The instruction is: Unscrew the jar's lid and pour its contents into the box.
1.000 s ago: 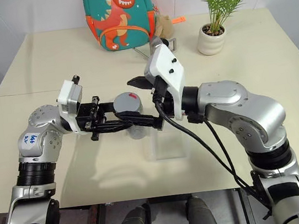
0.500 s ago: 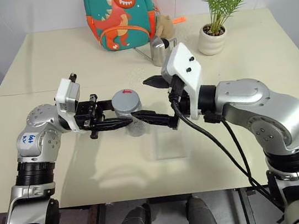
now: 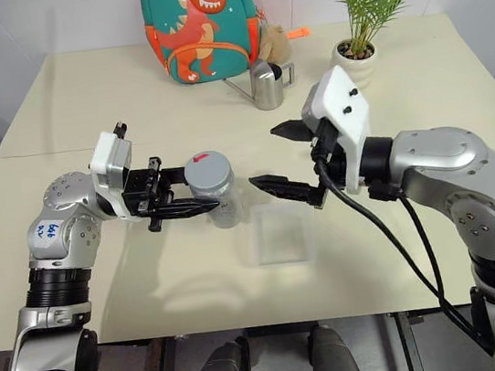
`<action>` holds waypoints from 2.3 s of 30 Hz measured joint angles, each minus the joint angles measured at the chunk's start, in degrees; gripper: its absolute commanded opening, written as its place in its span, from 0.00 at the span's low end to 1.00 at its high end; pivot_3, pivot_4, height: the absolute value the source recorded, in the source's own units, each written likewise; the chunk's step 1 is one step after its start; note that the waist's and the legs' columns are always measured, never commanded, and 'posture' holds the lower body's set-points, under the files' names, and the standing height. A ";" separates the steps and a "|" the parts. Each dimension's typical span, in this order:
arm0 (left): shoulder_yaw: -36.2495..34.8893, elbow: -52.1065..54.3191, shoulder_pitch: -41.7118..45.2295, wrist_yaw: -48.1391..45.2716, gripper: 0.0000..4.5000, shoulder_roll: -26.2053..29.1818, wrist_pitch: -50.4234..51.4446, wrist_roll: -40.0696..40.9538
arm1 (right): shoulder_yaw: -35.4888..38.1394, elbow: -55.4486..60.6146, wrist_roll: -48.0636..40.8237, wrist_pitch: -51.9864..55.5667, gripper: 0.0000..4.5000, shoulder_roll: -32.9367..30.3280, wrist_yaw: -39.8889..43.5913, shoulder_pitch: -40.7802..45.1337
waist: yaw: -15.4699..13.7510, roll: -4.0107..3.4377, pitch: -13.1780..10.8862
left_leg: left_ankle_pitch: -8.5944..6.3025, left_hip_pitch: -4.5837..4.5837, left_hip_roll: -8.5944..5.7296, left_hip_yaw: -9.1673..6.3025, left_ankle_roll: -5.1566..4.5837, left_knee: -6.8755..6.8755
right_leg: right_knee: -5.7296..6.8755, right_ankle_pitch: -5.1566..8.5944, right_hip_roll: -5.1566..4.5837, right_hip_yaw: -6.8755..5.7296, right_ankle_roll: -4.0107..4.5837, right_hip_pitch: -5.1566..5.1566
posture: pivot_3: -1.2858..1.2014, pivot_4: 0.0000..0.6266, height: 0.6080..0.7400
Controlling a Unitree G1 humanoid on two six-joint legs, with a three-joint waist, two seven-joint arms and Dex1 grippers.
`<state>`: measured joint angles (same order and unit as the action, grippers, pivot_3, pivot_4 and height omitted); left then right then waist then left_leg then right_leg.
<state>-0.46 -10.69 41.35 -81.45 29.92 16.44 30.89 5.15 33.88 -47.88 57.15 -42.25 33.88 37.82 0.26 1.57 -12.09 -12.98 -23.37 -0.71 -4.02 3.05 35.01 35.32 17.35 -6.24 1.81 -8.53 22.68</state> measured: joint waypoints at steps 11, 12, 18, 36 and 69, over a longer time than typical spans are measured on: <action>1.08 -3.46 2.30 -0.71 0.41 -1.38 -0.73 -0.09 | -1.36 -1.62 -5.00 -0.51 0.99 10.47 -4.48 6.56 | 0.02 0.00 0.00 | 0.00 -0.01 0.02 -0.01 0.00 0.00 | 0.01 0.00 0.01 0.00 0.00 0.01 | 0.52 0.24 1.00; 1.09 -3.65 2.31 -0.77 0.41 -1.45 -0.82 -0.09 | -1.94 -1.90 -4.99 -0.51 0.99 11.02 -4.69 6.60 | 0.02 0.00 0.00 | 0.00 -0.01 0.01 0.00 0.00 0.00 | 0.01 0.00 0.01 0.00 0.00 0.00 | 0.52 0.24 1.00; 1.28 -3.96 3.27 -1.25 0.41 -1.88 -1.20 -0.61 | -7.21 -3.77 -2.76 -1.33 0.99 14.82 -5.13 8.02 | 0.16 0.00 0.00 | 0.00 0.00 0.01 0.00 0.00 0.02 | 0.08 0.00 0.02 0.00 0.00 0.02 | 0.52 0.24 1.00; 1.34 -4.27 3.34 -1.14 0.41 -1.93 -1.61 -0.98 | -11.90 -6.31 5.11 -4.38 0.99 15.84 -4.13 8.49 | 0.16 0.00 0.00 | 0.00 0.00 0.02 -0.01 0.00 0.02 | 0.12 0.00 0.03 0.00 0.00 0.05 | 0.52 0.24 1.00; 1.00 -5.79 3.34 -0.66 0.41 -1.96 -2.23 -1.88 | -5.52 -1.33 -0.11 -0.47 0.99 5.72 -2.44 4.55 | 0.02 0.00 0.00 | 0.00 -0.01 0.02 0.00 0.00 0.03 | 0.11 0.00 0.03 0.00 0.00 0.05 | 0.52 0.24 1.00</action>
<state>0.53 -16.48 44.69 -82.11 27.95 14.21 29.01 -0.37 32.55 -47.99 56.68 -36.53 31.43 42.37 0.29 1.57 -12.09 -12.97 -23.37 -0.69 -4.02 3.05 35.04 35.43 17.35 -6.21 1.81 -8.53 22.72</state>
